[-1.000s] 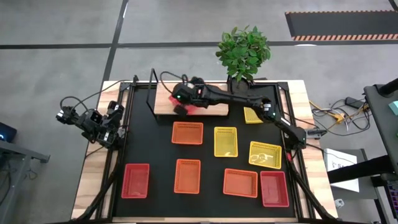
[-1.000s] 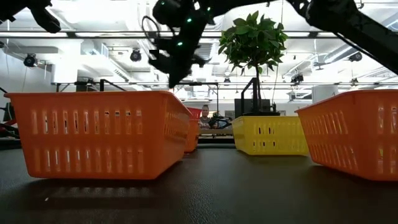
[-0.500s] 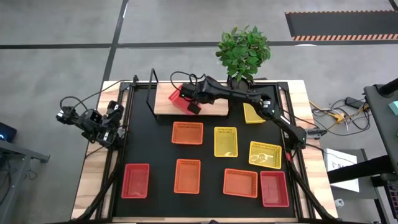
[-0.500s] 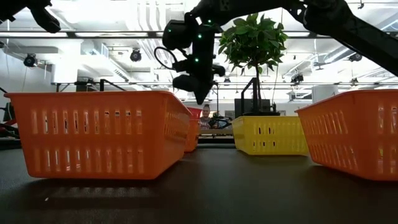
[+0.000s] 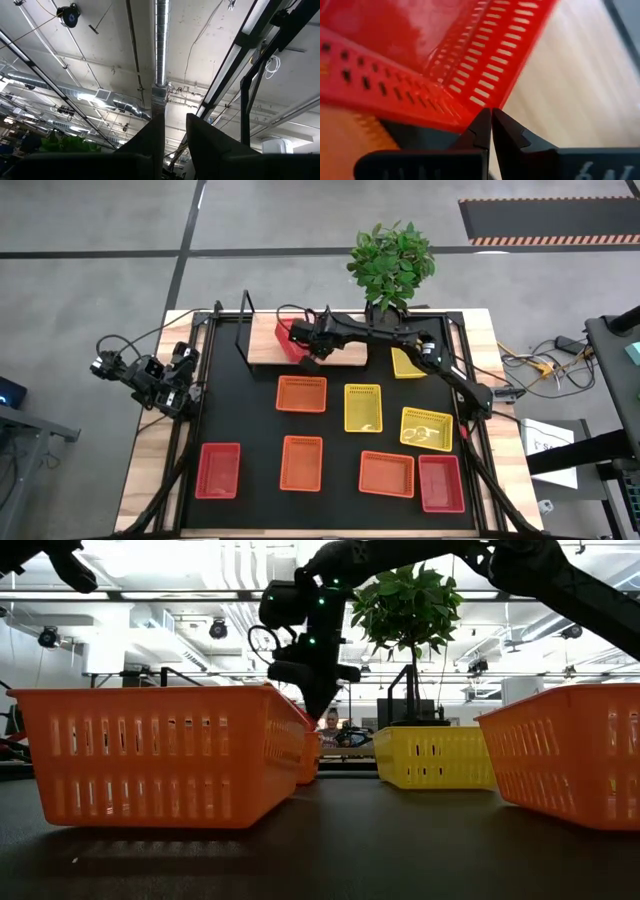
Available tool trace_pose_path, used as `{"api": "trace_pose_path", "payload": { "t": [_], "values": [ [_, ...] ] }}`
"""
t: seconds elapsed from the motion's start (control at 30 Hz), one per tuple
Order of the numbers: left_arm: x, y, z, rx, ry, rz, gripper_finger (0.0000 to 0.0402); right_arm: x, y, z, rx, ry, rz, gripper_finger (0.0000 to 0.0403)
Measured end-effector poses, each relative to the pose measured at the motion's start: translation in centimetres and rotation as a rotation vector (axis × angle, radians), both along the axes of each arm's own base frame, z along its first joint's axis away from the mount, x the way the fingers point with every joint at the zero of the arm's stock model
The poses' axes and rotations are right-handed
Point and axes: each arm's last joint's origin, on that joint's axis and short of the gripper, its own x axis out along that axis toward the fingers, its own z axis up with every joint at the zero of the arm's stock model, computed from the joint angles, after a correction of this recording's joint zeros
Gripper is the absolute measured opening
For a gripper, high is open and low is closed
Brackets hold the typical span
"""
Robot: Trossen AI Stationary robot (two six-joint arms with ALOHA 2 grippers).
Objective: Stack baskets on shelf by color
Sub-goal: Put the top red bin on the shelf
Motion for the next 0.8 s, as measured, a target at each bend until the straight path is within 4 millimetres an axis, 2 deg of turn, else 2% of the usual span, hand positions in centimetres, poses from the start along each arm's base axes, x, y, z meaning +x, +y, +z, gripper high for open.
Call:
{"api": "trace_pose_path", "payload": {
  "t": [0.37, 0.53, 0.63, 0.8],
  "values": [
    [0.0, 0.0, 0.0, -0.001, -0.001, 0.0, 0.0063, 0.9, 1.4, 2.4, -0.015, -0.11, 0.001, 0.0008],
    [0.0, 0.0, 0.0, -0.001, -0.002, 0.0, 0.0063, 0.4, 1.6, 3.8, -0.026, -0.127, 0.04, 0.0008],
    [0.0, 0.0, 0.0, -0.001, -0.002, 0.0, 0.0063, 0.0, 2.0, 4.9, 0.004, -0.129, 0.166, 0.0008],
    [0.0, 0.0, 0.0, -0.002, -0.003, 0.0, 0.0063, -0.4, 4.4, 5.6, 0.155, -0.103, 0.518, 0.0008]
  ]
}}
